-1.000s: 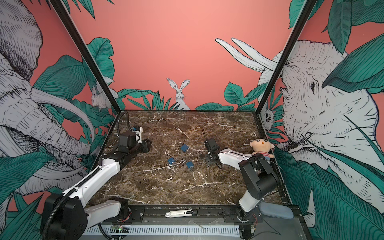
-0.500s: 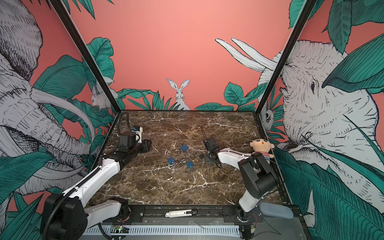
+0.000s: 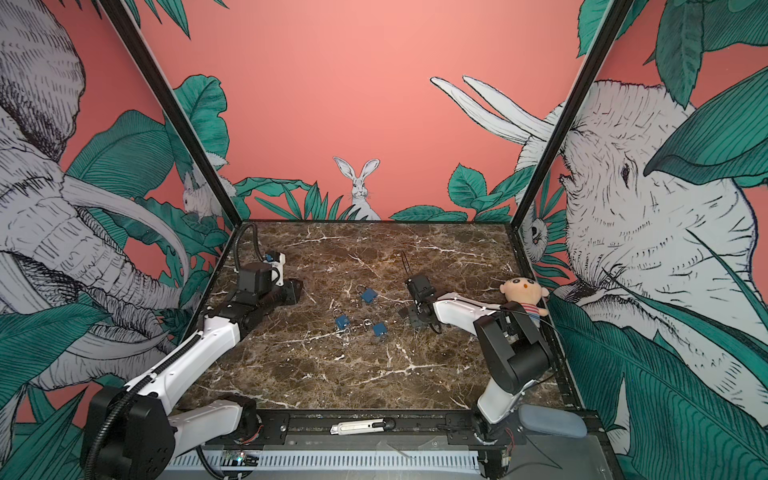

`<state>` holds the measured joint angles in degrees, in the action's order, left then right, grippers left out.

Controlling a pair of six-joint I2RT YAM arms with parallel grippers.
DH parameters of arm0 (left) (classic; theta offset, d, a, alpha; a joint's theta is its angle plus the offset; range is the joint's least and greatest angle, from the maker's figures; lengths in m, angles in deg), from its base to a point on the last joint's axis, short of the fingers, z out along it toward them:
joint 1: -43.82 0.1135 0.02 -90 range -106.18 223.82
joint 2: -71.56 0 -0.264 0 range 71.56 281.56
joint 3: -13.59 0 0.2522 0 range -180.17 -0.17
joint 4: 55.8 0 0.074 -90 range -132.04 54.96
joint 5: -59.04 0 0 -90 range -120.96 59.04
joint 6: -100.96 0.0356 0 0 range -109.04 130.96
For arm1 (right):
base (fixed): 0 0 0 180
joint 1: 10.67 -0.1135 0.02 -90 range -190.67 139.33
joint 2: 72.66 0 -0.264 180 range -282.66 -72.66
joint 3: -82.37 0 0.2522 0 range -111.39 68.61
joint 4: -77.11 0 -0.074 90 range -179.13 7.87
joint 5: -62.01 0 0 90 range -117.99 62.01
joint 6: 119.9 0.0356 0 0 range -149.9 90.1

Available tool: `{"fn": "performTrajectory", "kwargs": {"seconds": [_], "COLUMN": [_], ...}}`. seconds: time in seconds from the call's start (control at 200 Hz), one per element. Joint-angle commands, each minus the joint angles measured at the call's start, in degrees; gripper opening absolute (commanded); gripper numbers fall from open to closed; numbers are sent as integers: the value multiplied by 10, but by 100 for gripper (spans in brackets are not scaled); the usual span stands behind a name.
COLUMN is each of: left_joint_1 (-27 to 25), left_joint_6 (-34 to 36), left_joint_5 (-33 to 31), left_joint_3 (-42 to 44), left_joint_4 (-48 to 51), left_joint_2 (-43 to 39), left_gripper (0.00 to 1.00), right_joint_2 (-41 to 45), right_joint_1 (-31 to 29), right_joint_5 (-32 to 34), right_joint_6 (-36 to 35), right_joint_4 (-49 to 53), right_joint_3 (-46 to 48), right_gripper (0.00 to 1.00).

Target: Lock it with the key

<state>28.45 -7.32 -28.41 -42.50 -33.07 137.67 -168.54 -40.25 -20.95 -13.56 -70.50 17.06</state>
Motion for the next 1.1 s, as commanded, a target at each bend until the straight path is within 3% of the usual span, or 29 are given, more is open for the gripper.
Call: {"fn": "performTrajectory", "kwargs": {"seconds": [0.0, 0.295, 0.605, 1.09], "left_joint_1": [-4, -16, -91, -146], "left_joint_6": [4, 12, 47, -3], "left_joint_5": [2, 35, 68, 176], "left_joint_3": [-23, -45, -115, -145], "left_joint_4": [13, 23, 82, 44], "left_joint_2": [-1, 12, 75, 129], "left_gripper": [43, 40, 39, 37], "right_joint_2": [-12, 37, 123, 169], "right_joint_1": [2, 2, -6, -69], "right_joint_5": [-2, -8, -45, -94], "right_joint_6": [2, -27, -56, -80], "right_joint_4": [28, 46, 96, 123], "right_joint_3": [5, -9, -49, -92], "right_gripper": [19, 11, 9, 7]}}
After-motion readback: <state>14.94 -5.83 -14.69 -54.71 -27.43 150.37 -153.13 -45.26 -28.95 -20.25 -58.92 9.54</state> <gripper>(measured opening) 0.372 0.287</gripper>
